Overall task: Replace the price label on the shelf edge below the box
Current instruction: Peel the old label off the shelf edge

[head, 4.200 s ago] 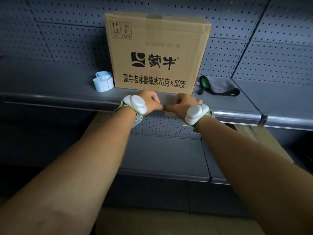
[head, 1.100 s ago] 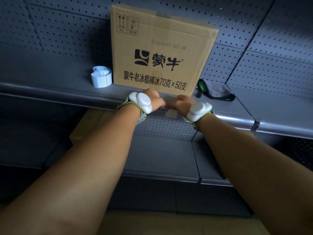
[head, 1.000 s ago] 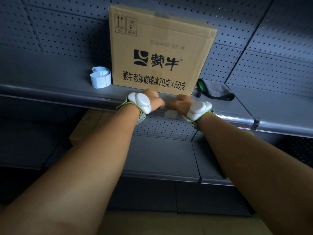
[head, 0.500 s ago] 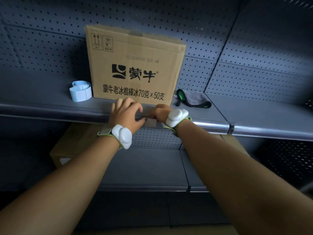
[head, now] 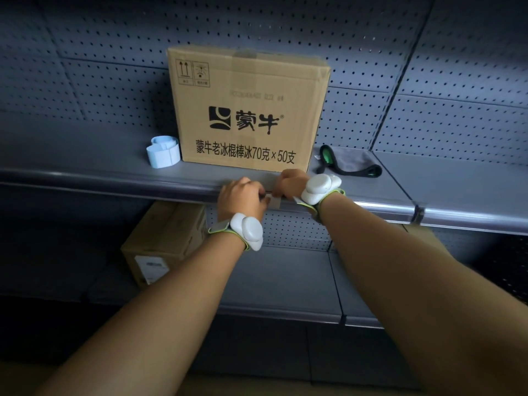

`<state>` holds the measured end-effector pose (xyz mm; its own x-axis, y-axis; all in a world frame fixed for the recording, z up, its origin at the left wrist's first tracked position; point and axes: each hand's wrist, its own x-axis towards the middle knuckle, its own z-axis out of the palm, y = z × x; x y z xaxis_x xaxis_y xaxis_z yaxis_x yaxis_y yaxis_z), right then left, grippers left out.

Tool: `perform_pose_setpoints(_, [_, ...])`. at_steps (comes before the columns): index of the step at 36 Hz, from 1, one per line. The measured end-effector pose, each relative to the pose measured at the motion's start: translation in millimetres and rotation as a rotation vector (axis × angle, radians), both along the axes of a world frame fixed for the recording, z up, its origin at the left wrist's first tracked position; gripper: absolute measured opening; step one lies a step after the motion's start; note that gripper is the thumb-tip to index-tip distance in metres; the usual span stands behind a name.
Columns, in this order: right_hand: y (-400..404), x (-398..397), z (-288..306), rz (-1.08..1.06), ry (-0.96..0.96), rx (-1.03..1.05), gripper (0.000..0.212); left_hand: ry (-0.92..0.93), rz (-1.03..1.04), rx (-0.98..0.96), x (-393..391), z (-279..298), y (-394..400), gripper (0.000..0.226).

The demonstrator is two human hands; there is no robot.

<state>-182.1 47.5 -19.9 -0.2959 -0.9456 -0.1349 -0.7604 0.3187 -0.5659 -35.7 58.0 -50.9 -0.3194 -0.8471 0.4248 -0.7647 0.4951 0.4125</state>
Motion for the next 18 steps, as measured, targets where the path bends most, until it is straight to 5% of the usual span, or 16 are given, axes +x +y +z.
perform_pose_setpoints(12, [-2.4, -2.8, -4.2, 0.087, 0.055, -0.058, 0.028, 0.024, 0.061, 0.053, -0.9, 7.0, 3.5, 0.016])
perform_pose_setpoints(18, [-2.9, -3.7, -6.6, 0.067, 0.005, -0.067, 0.013, -0.082, 0.107, 0.040, -6.1, 8.2, 5.7, 0.020])
